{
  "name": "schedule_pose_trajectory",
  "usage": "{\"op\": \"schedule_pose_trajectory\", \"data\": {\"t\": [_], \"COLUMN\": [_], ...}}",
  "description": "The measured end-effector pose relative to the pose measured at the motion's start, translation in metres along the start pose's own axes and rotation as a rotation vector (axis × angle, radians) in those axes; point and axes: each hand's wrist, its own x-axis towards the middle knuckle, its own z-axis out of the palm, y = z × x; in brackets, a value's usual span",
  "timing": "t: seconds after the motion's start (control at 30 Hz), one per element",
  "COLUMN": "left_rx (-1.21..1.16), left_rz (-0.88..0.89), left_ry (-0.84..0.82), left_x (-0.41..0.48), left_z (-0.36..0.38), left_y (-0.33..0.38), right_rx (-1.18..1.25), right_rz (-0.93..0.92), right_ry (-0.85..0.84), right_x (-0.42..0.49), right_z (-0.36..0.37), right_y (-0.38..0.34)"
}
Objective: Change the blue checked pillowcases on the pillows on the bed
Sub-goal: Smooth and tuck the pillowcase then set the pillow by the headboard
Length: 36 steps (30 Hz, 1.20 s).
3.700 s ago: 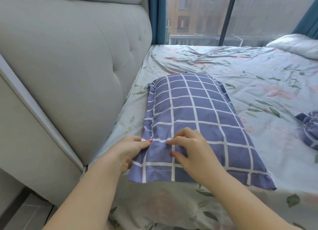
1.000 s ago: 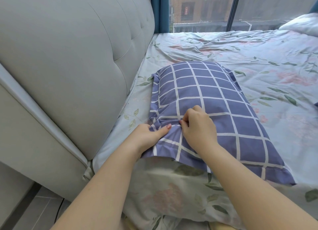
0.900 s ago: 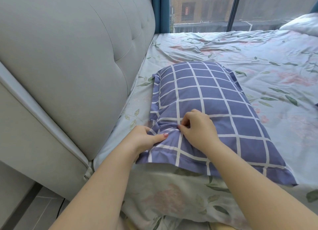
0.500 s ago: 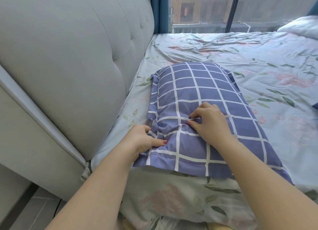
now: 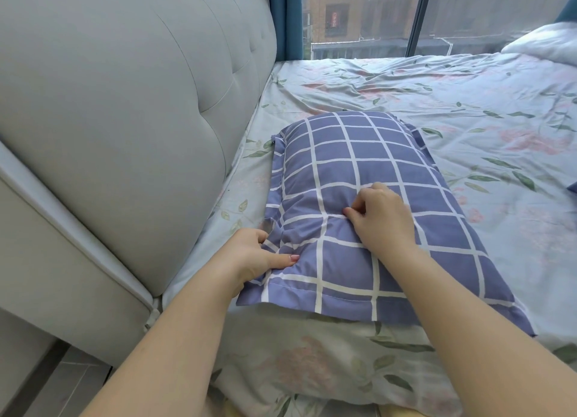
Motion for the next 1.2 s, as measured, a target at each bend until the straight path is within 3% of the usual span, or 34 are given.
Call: {"op": "schedule_pose_trajectory", "data": {"t": [0.23, 0.4, 0.47, 0.53, 0.57, 0.6, 0.7, 0.73, 0.83, 0.97, 1.13, 1.2], "left_rx": [0.027, 0.075, 0.064, 0.005, -0.006, 0.014, 0.163, 0.185, 0.186, 0.106, -0.055, -0.071], "left_rz": [0.005, 0.006, 0.000, -0.019, -0.027, -0.031, -0.039, -0.047, -0.078, -0.133, -0.125, -0.081], "left_ry": [-0.011, -0.023, -0.019, -0.045, -0.059, -0.065, -0.057, -0.057, -0.080, -0.102, 0.015, 0.055], "left_x": [0.002, -0.001, -0.003, -0.006, -0.006, -0.006, -0.006, -0.007, -0.007, -0.006, 0.000, 0.003], "left_z": [-0.002, -0.003, -0.003, -0.001, 0.000, 0.000, 0.000, -0.001, -0.003, -0.005, 0.000, 0.002], "left_y": [0.001, 0.002, 0.005, 0.008, 0.007, 0.006, 0.002, 0.001, -0.001, -0.002, -0.001, 0.000], "right_rx": [0.551, 0.573, 0.514, 0.312, 0.207, 0.122, 0.045, 0.053, 0.128, 0.050, 0.073, 0.094], "right_rz": [0.170, 0.144, 0.100, 0.036, 0.007, 0.004, 0.113, 0.111, -0.017, -0.242, -0.516, -0.621], "right_ry": [0.000, -0.094, 0.100, 0.379, 0.440, 0.393, -0.030, -0.101, -0.070, 0.080, 0.164, 0.116], "right_x": [0.005, 0.012, 0.014, 0.011, 0.008, 0.008, 0.014, 0.015, 0.009, -0.006, -0.030, -0.044], "right_z": [-0.019, -0.030, -0.029, -0.024, -0.019, -0.013, 0.003, 0.003, -0.006, -0.016, -0.012, -0.008], "right_y": [0.006, 0.012, 0.009, 0.001, 0.000, 0.001, 0.013, 0.017, 0.018, 0.022, -0.001, -0.019]}}
